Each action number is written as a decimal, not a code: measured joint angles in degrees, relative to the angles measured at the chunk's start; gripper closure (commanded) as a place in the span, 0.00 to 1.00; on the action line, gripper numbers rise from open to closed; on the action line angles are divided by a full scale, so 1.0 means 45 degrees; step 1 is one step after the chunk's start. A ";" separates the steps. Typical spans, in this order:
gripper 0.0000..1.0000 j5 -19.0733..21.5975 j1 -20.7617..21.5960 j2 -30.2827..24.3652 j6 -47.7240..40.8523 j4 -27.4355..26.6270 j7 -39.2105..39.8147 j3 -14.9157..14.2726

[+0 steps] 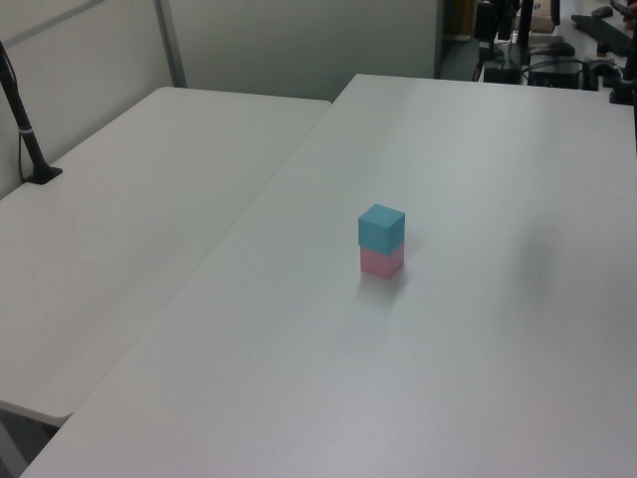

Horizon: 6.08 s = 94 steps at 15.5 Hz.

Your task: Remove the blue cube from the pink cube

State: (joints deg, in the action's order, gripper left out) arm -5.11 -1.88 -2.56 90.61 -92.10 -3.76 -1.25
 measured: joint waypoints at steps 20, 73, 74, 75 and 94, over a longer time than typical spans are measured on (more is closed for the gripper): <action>0.00 0.0544 0.1140 0.1630 0.1416 -0.0114 -0.0084 0.0321; 0.39 -0.0834 0.1594 0.5640 0.6147 0.0533 -0.2763 0.1073; 0.39 -0.0834 0.1328 0.5734 0.6146 0.0518 -0.2149 0.1060; 0.39 -0.0834 0.1039 0.5860 0.6146 0.0520 -0.1486 0.1049; 0.39 -0.0859 -0.1733 0.7128 0.7431 0.0623 0.1319 0.1003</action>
State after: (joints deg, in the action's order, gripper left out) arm -8.98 -9.68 29.52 124.05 -89.30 2.17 3.27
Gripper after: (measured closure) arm 0.383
